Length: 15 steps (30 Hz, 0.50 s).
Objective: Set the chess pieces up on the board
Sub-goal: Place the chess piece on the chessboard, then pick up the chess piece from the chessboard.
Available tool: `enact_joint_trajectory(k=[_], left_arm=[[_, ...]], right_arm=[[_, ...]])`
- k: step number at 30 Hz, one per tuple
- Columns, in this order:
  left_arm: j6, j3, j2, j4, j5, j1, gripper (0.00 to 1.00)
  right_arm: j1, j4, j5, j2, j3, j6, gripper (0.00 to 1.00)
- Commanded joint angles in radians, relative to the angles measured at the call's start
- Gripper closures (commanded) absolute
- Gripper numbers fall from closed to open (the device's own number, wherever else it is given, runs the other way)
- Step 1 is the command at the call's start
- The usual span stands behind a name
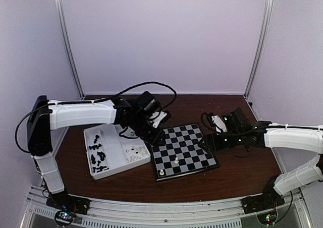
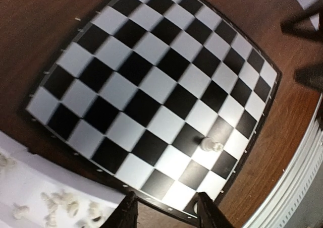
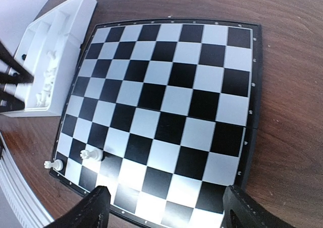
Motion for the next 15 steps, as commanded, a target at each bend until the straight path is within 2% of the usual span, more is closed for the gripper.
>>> enact_joint_trajectory(k=[1,9,15], left_arm=[[-0.042,-0.095,-0.101,0.127,-0.003,0.096,0.6],[-0.038,-0.228,-0.224,0.142,-0.084,0.201,0.61],[-0.018,-0.288,-0.273,0.136,-0.122,0.232,0.62]], right_arm=[[0.087,-0.016,0.039,0.038,0.075,-0.049,0.2],[0.246,-0.065,0.163,0.221,0.216,-0.07,0.25],[0.311,-0.105,0.194,0.362,0.327,-0.093,0.33]])
